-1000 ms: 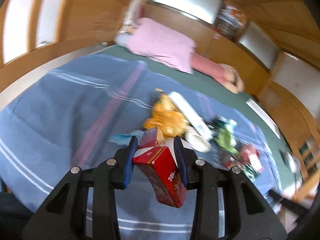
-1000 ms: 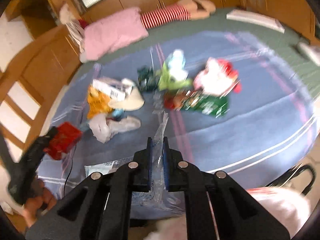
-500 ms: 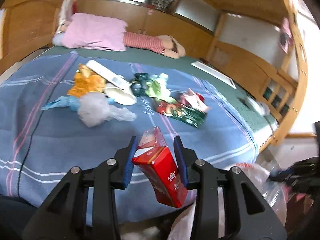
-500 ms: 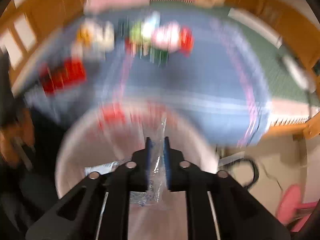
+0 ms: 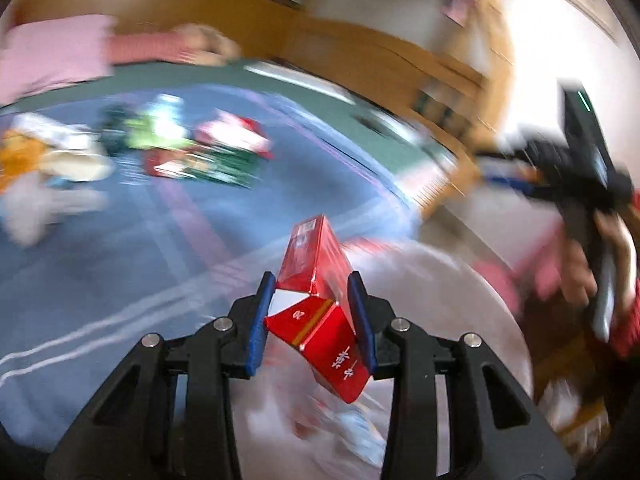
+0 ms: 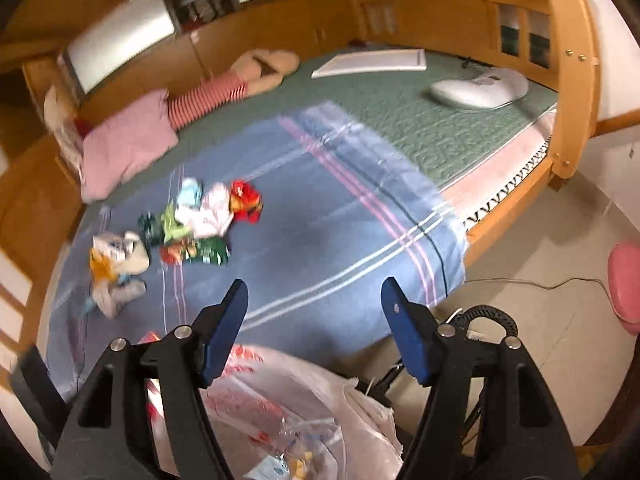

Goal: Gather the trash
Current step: 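Carry both items to the white trash bag and open both tools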

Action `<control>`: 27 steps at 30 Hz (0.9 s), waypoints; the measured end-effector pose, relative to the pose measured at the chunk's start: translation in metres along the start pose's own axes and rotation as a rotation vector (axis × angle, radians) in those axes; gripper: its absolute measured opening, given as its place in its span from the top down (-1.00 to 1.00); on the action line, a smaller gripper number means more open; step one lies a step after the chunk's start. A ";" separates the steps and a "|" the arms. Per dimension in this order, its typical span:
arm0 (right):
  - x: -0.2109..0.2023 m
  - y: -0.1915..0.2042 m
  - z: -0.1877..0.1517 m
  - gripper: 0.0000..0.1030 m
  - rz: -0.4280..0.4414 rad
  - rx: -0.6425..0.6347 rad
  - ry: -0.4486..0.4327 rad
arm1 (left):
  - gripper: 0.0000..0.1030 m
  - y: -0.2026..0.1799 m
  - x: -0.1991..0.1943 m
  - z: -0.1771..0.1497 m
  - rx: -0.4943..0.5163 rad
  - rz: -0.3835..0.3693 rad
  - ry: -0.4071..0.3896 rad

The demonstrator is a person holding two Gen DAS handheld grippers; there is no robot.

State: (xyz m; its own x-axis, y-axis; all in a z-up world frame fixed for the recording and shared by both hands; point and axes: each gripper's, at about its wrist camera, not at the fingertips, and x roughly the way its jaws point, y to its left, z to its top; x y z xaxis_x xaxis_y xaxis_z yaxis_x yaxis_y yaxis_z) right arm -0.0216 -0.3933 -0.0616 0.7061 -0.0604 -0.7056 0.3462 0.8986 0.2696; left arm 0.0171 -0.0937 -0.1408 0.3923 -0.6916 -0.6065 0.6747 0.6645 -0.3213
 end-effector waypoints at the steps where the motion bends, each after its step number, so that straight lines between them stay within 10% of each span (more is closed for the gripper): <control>1: 0.001 0.000 0.000 -0.33 -0.005 -0.004 -0.006 | 0.27 -0.009 0.004 -0.003 0.039 -0.028 0.020; 14: 0.027 0.005 -0.020 -0.33 0.040 0.067 0.097 | 0.08 -0.057 0.028 -0.020 0.204 -0.217 0.131; 16: 0.027 0.006 -0.020 -0.33 0.038 0.066 0.096 | -0.41 -0.058 0.026 -0.019 0.207 -0.211 0.121; 19: 0.029 0.006 -0.021 -0.33 0.041 0.068 0.099 | -0.59 -0.059 0.022 -0.019 0.212 -0.208 0.110; 27: 0.031 0.016 -0.023 -0.33 0.037 0.049 0.092 | -0.61 -0.020 0.000 -0.001 0.059 -0.004 -0.035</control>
State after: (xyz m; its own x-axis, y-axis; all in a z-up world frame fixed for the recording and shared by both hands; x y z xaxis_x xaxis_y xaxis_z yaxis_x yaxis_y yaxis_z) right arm -0.0080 -0.3708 -0.0944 0.6601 0.0150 -0.7510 0.3520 0.8771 0.3269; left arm 0.0026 -0.1067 -0.1352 0.4102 -0.7046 -0.5790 0.7116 0.6444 -0.2800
